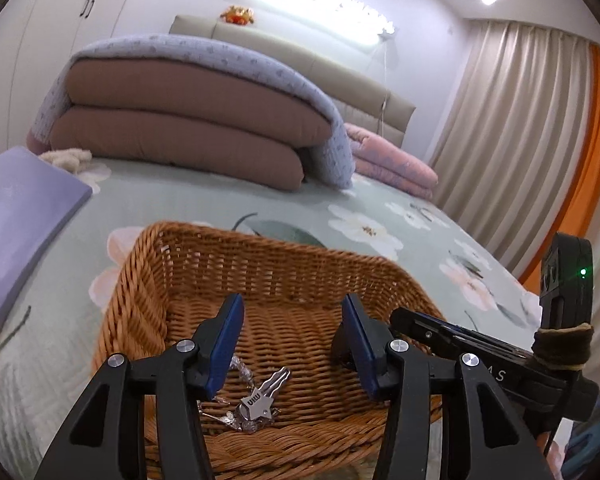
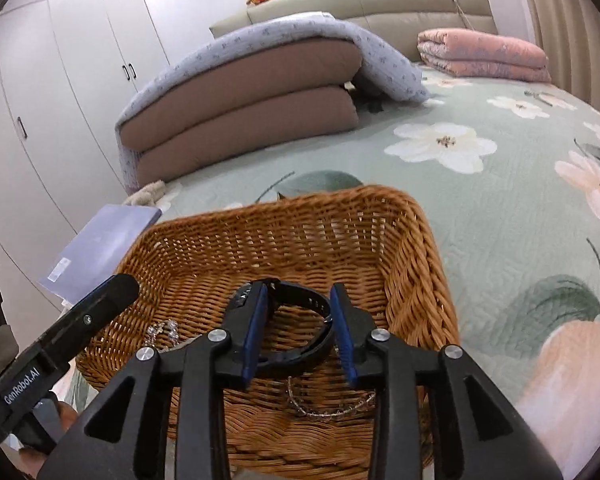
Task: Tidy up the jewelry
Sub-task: 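Carry the keys and watch into the basket and open both tools, then grasp the purple coil hair tie with the left tool while the right tool grasps the cream coil bracelet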
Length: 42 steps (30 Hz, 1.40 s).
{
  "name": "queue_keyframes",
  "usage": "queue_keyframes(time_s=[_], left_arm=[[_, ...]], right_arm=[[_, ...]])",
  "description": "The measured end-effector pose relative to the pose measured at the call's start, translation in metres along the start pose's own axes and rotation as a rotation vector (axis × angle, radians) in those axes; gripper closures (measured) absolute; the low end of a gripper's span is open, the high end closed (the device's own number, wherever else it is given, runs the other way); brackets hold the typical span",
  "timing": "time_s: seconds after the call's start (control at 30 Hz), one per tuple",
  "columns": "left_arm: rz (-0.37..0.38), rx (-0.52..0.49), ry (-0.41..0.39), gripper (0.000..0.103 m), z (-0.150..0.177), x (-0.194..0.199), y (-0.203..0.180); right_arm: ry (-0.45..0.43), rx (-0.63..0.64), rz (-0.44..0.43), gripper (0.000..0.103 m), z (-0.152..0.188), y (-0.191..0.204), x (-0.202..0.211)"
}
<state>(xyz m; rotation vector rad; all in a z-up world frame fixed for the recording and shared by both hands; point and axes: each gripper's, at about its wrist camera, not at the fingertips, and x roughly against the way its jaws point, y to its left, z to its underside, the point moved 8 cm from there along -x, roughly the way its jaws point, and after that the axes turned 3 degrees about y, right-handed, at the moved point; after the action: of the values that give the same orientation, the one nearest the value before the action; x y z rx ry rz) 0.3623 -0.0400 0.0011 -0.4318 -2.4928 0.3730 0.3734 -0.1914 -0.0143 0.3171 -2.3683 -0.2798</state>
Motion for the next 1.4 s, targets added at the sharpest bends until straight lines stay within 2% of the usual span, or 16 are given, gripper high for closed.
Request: queue_keyframes(time_s=[0.3,0.5,0.63,0.73,0.83,1.0,1.17,1.4], left_arm=[[-0.007,-0.011,-0.042,0.05,-0.003,0.011,-0.002],[-0.033,-0.001,-0.155,0.05,-0.01,0.058,0.0],[0.018,0.016,-0.16,0.05,-0.009,0.092,-0.004],[0.014,-0.011,-0.131,0.05,0.004,0.113,-0.004],[-0.032,-0.04,-0.082,0.05,0.024,0.13,0.007],[-0.054,0.031,0.001,0.05,0.06,0.144,0.036],[-0.069,0.074,0.076,0.051,0.092,0.131,0.053],[-0.058,0.088,0.149,0.051,0.105,0.105,0.056]], right_arm=[[-0.066,0.035,0.012,0.068,-0.003,0.007,0.014],[-0.161,0.048,-0.01,0.068,0.001,0.013,0.051],[-0.199,0.054,-0.018,0.068,0.011,0.02,0.082],[-0.192,0.051,-0.04,0.068,0.029,0.027,0.1],[-0.164,0.065,-0.065,0.068,0.052,0.037,0.112],[-0.101,0.133,-0.061,0.068,0.085,0.058,0.111],[-0.041,0.127,-0.051,0.068,0.105,0.056,0.095],[0.093,0.115,-0.021,0.068,0.111,0.049,0.053]])
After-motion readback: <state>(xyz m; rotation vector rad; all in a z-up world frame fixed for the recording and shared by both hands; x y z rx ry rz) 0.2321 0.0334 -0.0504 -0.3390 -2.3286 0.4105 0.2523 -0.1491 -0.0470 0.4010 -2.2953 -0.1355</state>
